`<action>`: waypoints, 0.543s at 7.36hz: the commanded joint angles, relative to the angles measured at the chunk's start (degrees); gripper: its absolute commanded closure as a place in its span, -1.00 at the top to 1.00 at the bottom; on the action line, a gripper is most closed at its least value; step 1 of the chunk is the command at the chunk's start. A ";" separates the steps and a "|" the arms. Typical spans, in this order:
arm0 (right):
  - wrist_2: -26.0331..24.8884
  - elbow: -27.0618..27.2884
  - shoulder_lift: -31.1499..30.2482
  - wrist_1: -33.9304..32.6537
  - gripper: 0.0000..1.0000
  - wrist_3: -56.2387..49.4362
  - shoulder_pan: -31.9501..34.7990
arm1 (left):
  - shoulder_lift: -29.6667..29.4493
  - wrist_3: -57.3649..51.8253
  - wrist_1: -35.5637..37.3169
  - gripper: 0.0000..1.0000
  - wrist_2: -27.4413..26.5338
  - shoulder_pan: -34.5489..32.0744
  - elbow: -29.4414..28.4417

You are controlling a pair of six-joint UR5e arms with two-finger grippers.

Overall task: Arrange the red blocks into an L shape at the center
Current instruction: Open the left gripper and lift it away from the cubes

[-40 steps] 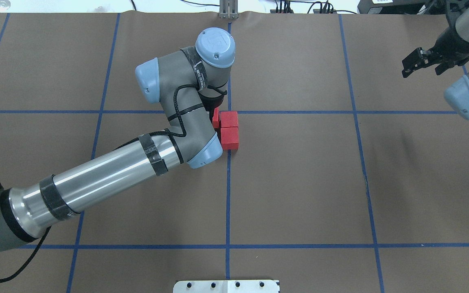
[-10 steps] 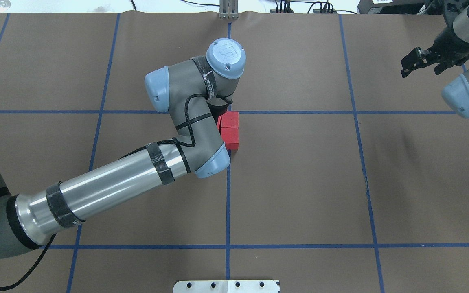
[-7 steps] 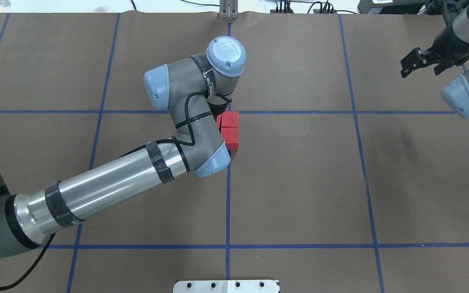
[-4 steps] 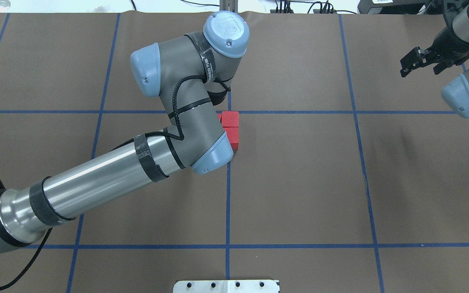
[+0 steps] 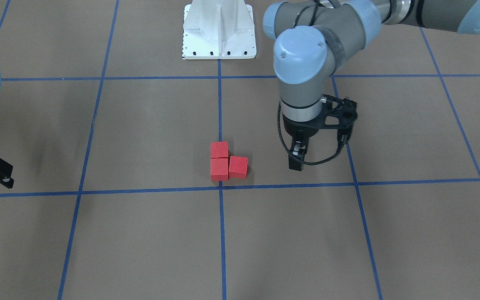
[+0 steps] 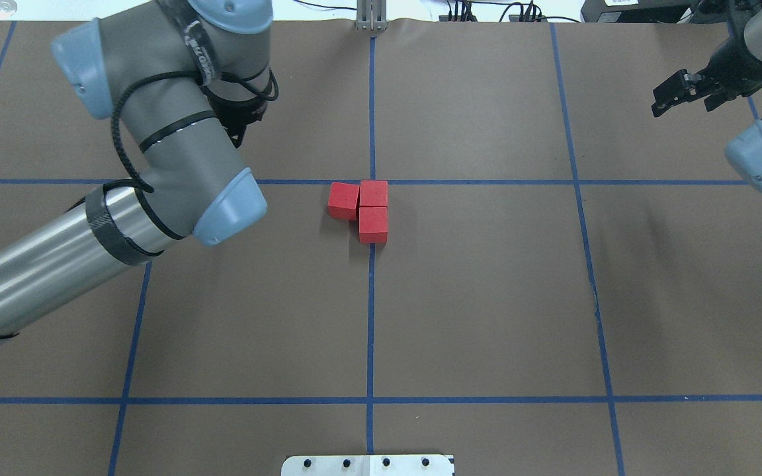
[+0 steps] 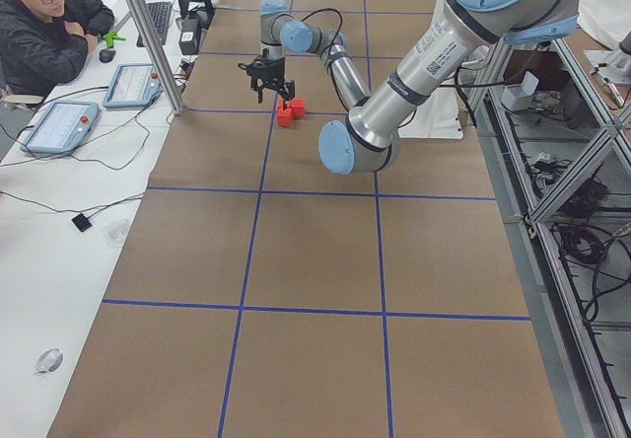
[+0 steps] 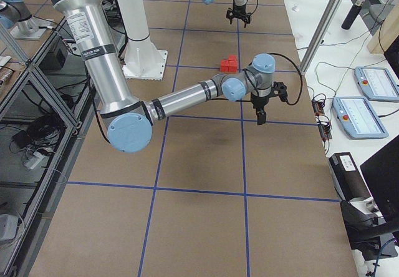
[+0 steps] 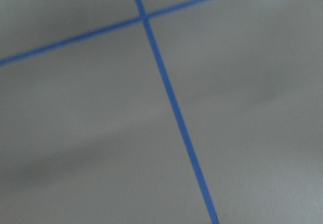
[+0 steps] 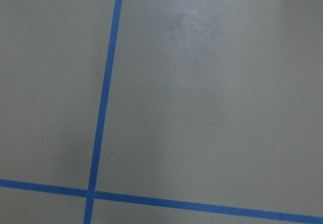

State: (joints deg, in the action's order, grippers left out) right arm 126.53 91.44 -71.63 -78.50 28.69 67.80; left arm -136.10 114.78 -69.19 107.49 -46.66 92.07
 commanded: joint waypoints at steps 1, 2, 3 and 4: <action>-0.32 -0.21 -2.64 3.35 0.98 0.83 1.35 | 11.93 -21.36 -6.27 1.00 0.35 -7.70 1.62; -0.32 -0.91 -2.73 2.65 0.98 0.84 2.50 | 19.30 -28.58 -17.53 1.00 0.61 -11.57 1.27; 0.11 -3.09 -2.64 2.65 0.98 0.84 4.08 | 26.86 -42.83 -25.48 1.00 5.40 -17.27 0.92; 0.21 -4.77 -2.55 2.38 0.98 0.84 4.61 | 30.59 -61.25 -29.21 1.00 15.89 -25.85 -1.87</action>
State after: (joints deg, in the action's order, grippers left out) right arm 126.53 88.78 -74.21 -75.85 29.49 71.29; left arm -112.37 74.48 -91.05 113.42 -63.02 92.54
